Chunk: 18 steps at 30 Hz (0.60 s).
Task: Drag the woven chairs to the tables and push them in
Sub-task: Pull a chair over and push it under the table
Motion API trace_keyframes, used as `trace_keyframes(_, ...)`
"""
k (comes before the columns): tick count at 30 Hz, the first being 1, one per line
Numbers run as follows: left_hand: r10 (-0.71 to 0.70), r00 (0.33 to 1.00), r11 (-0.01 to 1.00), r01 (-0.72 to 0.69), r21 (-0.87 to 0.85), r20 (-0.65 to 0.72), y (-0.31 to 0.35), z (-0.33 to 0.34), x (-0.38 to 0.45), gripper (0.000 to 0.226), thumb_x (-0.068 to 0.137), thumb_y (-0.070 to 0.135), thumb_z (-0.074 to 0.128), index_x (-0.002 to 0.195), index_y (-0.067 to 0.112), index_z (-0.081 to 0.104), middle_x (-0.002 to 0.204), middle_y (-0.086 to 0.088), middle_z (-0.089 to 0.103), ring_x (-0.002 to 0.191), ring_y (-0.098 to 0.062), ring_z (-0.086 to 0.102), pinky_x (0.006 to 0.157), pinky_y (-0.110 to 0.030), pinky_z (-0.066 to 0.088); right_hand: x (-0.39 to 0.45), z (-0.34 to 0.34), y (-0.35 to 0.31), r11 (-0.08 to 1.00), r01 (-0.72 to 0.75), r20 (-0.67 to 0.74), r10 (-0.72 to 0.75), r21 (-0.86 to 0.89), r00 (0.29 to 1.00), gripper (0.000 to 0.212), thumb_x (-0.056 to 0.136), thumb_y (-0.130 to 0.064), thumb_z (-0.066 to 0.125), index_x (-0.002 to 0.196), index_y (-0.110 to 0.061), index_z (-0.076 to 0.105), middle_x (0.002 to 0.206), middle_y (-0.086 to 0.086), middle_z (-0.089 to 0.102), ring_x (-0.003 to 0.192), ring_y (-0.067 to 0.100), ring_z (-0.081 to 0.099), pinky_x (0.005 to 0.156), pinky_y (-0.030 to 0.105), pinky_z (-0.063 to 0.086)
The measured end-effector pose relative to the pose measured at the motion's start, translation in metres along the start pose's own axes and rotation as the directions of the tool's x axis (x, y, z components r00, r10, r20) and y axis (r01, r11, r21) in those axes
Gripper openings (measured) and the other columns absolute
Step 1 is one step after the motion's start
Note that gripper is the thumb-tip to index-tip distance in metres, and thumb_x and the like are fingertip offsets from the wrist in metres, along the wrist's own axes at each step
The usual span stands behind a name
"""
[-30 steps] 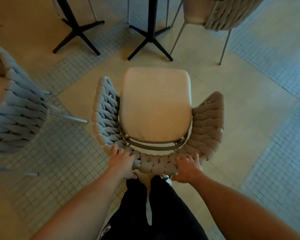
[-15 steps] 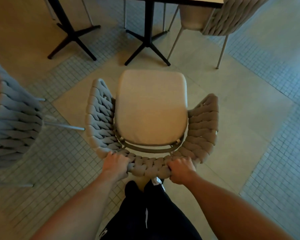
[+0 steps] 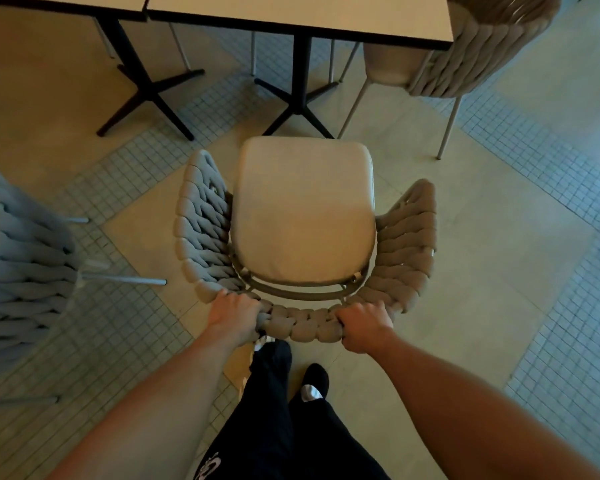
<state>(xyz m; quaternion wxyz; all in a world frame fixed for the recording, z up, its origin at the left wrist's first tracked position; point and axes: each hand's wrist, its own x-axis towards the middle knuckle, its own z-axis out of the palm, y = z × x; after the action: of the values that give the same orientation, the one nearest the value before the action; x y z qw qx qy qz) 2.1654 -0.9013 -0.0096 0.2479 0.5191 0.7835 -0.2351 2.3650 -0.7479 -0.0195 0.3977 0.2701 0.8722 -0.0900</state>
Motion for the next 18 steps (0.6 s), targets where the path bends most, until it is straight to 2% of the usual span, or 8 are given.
trace_keyframes(4,0.011,1.000,1.000,-0.011,-0.010,0.001,-0.012,-0.025,0.032,0.029,0.086,0.044,0.066,0.112,0.032,0.064,0.112,0.003,0.067,0.114,-0.021,0.060,0.102,-0.040,0.035,0.024,-0.035,0.013,1.000,-0.017,0.007,0.017,-0.011,1.000,0.031,0.091,-0.028,0.062,0.122,-0.024,0.061,0.123,0.002,0.064,0.117,0.028,0.061,0.105,0.050,0.038)
trace_keyframes(10,0.023,1.000,1.000,-0.023,-0.020,-0.006,-0.037,-0.059,0.078,0.021,0.093,0.035,0.059,0.114,0.033,0.064,0.114,0.002,0.067,0.114,-0.022,0.061,0.101,-0.042,0.034,0.059,-0.084,0.026,0.999,-0.030,-0.011,0.030,-0.016,0.999,0.031,0.091,-0.029,0.059,0.122,-0.029,0.060,0.125,-0.001,0.065,0.118,0.026,0.061,0.101,0.045,0.041)
trace_keyframes(14,0.025,1.000,1.000,-0.025,0.000,0.003,-0.055,-0.082,0.106,0.022,0.091,0.036,0.063,0.113,0.035,0.063,0.114,0.003,0.067,0.114,-0.021,0.060,0.101,-0.042,0.034,0.086,-0.111,0.029,0.999,-0.049,-0.002,0.049,-0.019,0.999,0.033,0.091,-0.029,0.059,0.124,-0.028,0.060,0.126,0.000,0.065,0.119,0.026,0.061,0.102,0.045,0.040)
trace_keyframes(18,0.058,0.998,0.998,-0.058,-0.031,0.001,-0.072,-0.107,0.132,0.016,0.087,0.034,0.066,0.093,0.038,0.052,0.106,0.005,0.066,0.109,-0.021,0.060,0.101,-0.041,0.035,0.113,-0.133,0.035,0.998,-0.053,-0.012,0.053,-0.012,0.999,0.034,0.091,-0.030,0.061,0.125,-0.026,0.059,0.126,0.000,0.064,0.119,0.027,0.061,0.102,0.044,0.039)
